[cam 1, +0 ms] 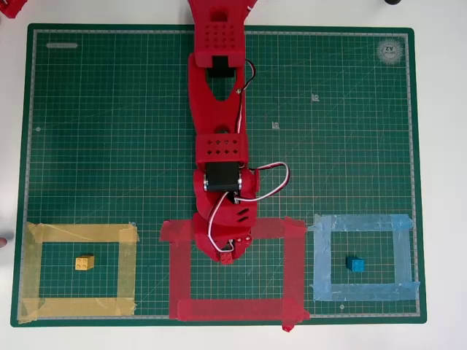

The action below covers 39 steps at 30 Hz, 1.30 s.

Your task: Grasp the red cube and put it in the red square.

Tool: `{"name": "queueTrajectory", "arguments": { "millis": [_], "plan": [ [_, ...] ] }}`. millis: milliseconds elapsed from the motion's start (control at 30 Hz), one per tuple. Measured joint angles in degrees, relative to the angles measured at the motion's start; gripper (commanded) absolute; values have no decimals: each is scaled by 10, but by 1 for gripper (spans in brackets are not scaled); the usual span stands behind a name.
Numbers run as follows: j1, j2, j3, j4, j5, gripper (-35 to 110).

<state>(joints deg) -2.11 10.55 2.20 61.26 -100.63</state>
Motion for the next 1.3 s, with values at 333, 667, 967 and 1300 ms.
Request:
{"name": "queueTrajectory", "arguments": {
  "millis": [333, 667, 967, 1300],
  "plan": [
    [2, 4, 0, 33, 75, 13],
    [2, 25, 7, 84, 90, 13],
    [-1, 175, 209, 151, 90, 12],
    [34, 685, 773, 163, 73, 0]
  ]
}}
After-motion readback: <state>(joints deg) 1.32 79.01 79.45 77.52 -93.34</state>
